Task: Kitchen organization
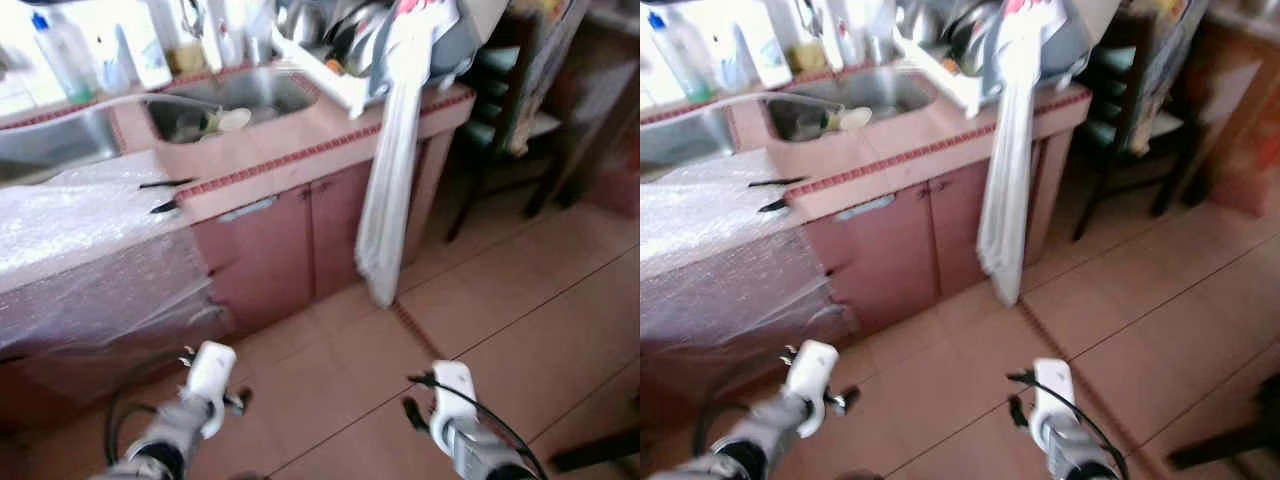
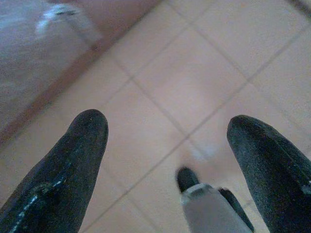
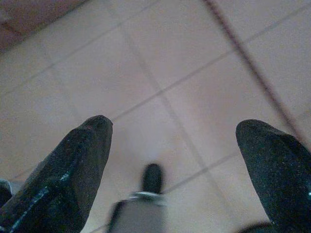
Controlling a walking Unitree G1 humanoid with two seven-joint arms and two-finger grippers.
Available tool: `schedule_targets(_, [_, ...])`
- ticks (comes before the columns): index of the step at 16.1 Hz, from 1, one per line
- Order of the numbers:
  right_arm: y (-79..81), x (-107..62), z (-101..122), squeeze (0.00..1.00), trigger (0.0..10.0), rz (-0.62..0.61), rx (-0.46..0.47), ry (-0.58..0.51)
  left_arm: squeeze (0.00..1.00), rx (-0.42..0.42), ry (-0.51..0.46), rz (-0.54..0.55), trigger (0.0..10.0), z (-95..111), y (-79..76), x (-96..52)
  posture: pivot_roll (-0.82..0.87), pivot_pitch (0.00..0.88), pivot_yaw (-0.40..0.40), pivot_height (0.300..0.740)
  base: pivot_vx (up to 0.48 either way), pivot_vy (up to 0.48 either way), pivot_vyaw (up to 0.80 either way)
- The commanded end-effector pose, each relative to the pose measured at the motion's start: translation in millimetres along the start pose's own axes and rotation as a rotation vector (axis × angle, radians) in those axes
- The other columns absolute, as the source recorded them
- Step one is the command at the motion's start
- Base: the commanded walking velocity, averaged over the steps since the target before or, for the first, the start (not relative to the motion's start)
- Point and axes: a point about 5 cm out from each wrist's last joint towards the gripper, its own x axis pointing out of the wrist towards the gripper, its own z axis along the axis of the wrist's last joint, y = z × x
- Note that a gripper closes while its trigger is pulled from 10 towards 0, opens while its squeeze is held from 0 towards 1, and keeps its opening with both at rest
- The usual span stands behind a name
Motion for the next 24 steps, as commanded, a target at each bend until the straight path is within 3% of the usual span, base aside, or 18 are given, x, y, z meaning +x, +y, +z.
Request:
schedule_targets(1, [6.0,0.5,-0.8,0.0,10.0,0.012,0.002,0.005,0.0,0.008,0.016,0.021,10.0,-3.4,9.5,-2.0,-0.04,0.063,0.024,0.74,0.0,-0.48,0.0])
schedule_targets(11, [3.7,0.5,1.9,0.0,10.0,0.006,-0.003,-0.007,0.0,-0.028,-0.011,0.024,10.0,1.3,11.9,-2.1,-0.05,0.061,0.024,0.74,0.0,-0.048,0.0])
schedule_targets(24, [9.3,1.1,3.8,0.0,10.0,0.014,-0.003,-0.017,0.0,-0.001,0.007,0.009,10.0,-2.5,11.2,-2.5,-0.04,0.067,0.032,0.74,0.316,0.0,0.0])
